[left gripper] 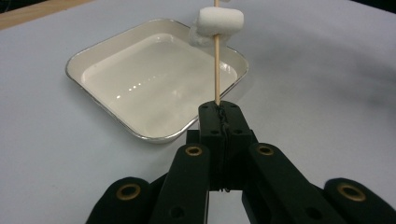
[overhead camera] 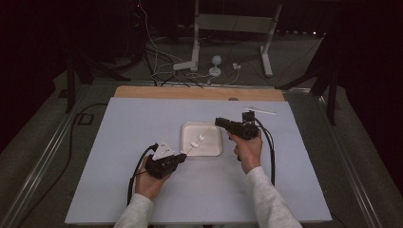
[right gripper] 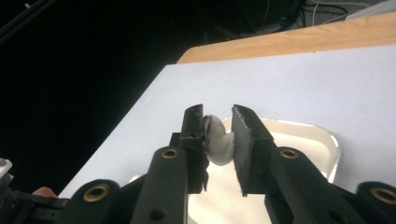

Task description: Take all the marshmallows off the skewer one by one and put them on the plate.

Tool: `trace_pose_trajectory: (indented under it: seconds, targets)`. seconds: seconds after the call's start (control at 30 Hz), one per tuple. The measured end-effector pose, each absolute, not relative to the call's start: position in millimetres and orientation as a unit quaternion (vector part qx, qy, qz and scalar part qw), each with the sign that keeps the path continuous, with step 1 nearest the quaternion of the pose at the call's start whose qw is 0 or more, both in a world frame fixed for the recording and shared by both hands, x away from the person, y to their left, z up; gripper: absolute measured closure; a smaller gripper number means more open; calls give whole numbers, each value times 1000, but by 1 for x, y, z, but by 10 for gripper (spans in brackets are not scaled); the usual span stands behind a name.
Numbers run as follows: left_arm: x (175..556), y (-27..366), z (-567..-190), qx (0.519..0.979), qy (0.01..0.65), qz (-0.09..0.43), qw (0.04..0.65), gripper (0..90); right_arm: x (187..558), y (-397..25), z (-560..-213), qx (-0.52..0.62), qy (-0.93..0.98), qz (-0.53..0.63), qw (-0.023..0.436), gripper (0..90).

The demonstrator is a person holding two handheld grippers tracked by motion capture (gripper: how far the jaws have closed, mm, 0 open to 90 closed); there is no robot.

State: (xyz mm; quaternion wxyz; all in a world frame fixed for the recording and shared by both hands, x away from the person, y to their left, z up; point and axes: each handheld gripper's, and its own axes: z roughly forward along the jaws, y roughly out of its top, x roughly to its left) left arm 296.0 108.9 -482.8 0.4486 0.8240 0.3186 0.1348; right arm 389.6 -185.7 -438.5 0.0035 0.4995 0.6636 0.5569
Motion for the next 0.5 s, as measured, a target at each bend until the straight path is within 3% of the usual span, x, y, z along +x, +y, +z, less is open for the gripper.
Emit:
trace_pose_trajectory:
  seconds: [0.2,0.5]
  targets:
    - [298,106,-485,830,322,137,434,900,390,-179,-446,499,656,565,-27,733]
    - [299,105,-487,835,324,134,424,900,390,-180,-448,501,654,566,-31,722]
